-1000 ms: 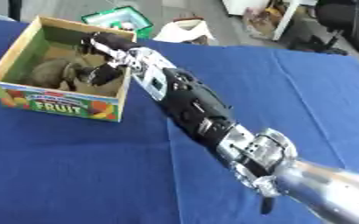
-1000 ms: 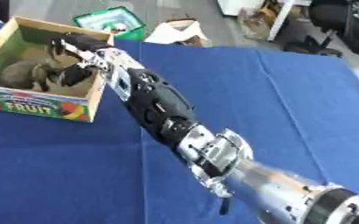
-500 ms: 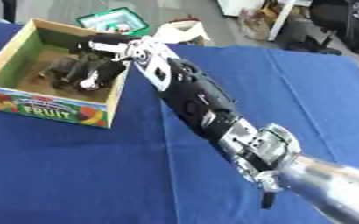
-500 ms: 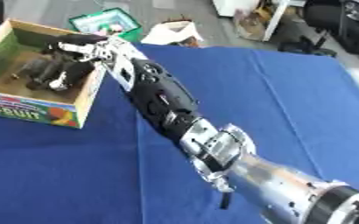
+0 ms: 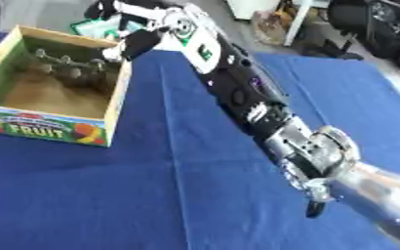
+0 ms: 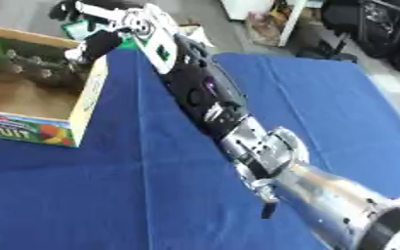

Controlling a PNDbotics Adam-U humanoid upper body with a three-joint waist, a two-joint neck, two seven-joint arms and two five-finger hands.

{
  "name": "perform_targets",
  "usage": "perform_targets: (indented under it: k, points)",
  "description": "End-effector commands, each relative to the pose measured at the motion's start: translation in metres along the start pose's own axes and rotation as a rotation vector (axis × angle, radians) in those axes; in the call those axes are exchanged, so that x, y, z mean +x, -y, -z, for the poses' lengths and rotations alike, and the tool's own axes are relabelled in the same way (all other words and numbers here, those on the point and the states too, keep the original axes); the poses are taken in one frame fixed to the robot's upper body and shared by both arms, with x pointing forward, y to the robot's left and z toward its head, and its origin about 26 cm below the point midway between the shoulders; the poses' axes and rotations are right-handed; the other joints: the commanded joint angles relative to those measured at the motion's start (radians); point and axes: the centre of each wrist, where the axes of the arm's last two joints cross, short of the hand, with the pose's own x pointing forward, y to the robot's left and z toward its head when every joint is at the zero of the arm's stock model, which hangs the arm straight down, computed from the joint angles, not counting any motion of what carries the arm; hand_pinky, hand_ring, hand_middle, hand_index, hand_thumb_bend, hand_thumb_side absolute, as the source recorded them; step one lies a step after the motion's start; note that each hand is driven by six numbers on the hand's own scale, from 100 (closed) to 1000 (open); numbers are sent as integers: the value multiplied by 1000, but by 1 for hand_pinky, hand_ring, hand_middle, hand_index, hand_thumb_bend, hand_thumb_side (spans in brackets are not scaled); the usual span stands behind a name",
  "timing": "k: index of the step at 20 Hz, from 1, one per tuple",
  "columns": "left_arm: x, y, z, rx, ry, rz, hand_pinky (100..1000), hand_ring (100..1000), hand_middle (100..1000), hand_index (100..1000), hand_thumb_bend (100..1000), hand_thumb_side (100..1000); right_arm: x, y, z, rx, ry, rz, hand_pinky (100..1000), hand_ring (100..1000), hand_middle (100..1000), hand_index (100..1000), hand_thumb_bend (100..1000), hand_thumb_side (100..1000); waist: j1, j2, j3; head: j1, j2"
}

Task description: Pick up objects on the table and place them in the box.

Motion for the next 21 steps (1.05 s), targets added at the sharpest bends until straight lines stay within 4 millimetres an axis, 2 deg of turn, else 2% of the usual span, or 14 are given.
perform_targets:
  k: [1, 2, 3, 7, 11, 15, 19, 21]
  points:
    - [0, -11, -2, 30, -4, 38, 597, 495, 490, 651, 265, 608, 5, 38, -27, -147, 52, -4, 686, 868, 828, 905, 212, 383, 17, -19, -25, 20, 10]
    - [-1, -12, -3, 39, -10, 41, 597, 495, 490, 650, 266, 608, 7, 40, -36, -185, 66, 14, 672, 857, 814, 896, 195, 357, 18, -18, -38, 24, 13]
    - [-2, -13, -4, 49, -17, 43, 597, 495, 490, 650, 266, 609, 8, 42, -46, -229, 76, 32, 652, 844, 798, 884, 135, 322, 19, -16, -54, 32, 15]
    - [-4, -16, -7, 77, -33, 52, 597, 497, 492, 650, 269, 611, 13, 39, -90, -448, 44, 119, 603, 803, 761, 839, 100, 227, 28, -8, -106, 55, 17]
    - [-8, -18, -10, 90, -53, 58, 597, 498, 493, 649, 271, 618, 17, 23, -119, -653, -26, 214, 572, 777, 723, 819, 100, 253, 32, -1, -144, 73, 28]
    - [-12, -19, -16, 108, -82, 62, 597, 501, 496, 649, 272, 627, 18, -2, -139, -756, -63, 330, 569, 779, 721, 818, 100, 296, 35, 8, -181, 93, 48]
    - [-15, -18, -19, 114, -96, 60, 597, 504, 500, 649, 271, 632, 16, -26, -156, -834, -103, 414, 559, 772, 711, 817, 100, 339, 41, 14, -198, 124, 51]
    - [-16, -19, -21, 122, -104, 62, 597, 505, 501, 648, 272, 634, 14, -36, -163, -875, -129, 444, 557, 768, 708, 815, 100, 345, 42, 18, -204, 153, 44]
